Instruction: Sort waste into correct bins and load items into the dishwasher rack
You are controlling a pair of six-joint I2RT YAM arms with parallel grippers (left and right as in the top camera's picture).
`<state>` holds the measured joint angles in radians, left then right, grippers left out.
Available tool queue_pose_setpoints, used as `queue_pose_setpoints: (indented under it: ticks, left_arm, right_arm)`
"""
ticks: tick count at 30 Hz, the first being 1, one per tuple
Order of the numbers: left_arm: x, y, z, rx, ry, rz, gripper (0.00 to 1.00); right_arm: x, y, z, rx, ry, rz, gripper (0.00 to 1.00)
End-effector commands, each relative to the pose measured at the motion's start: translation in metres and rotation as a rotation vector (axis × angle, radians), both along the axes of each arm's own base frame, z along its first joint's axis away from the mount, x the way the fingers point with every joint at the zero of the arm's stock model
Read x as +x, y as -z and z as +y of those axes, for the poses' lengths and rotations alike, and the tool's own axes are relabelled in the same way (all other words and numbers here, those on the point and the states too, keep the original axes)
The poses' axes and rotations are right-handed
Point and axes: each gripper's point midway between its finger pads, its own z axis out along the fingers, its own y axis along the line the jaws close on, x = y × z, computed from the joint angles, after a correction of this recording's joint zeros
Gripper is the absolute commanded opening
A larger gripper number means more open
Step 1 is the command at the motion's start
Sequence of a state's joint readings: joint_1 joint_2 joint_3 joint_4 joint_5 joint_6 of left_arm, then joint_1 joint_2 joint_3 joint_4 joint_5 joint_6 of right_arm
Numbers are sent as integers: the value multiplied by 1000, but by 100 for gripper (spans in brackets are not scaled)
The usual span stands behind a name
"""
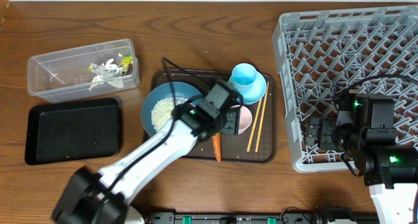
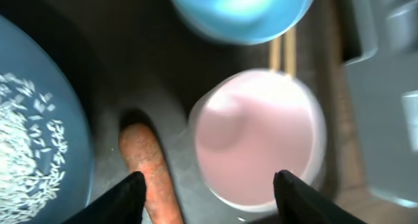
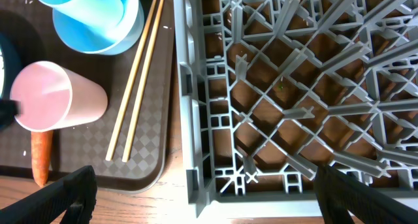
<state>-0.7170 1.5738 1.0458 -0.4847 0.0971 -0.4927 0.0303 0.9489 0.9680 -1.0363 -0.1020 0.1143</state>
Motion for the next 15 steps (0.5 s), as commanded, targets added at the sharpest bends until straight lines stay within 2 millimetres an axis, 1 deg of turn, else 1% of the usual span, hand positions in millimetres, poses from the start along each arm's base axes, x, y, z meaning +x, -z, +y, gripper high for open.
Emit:
queue_pose_setpoints:
  ticks: [1,2,3,4,6,7,8,9,11,15]
  left_arm:
    - [4,12,-2,19,-6,26,50]
    - [3,15,-3,19,-2,33,45]
    - [3,16,-3,20,-2,34,33]
    - [4,15,-3,18,-2,32,28]
    - [5,9,-4,5,-2,17,19]
    - [7,4,-5,-4,-3,5,12]
    - [9,-3,-5,-15,-3,-7,8]
    - [10,-10,-5,-30,-5,-18,6]
    - [10,-27,-4,-76,-7,-35,6]
    - [4,-66,3,-216,1,-30,6]
  right_arm:
    - [1,-6,3,8,-9,-13,99]
    - [1,-6,3,8,-9,-13,99]
    - [1,-6,3,8,-9,-13,99]
    - [1,-6,3,8,-8,-13,99]
    - [1,-6,3,8,-8,-13,99]
    - [1,-6,3,8,-8,-13,99]
    - [1,-6,3,8,-8,-13,99]
    - [1,-6,3,8,-8,-13,99]
    - [2,-6,2,0,-4,-13,99]
    - [2,-7,1,-5,-1,-17,99]
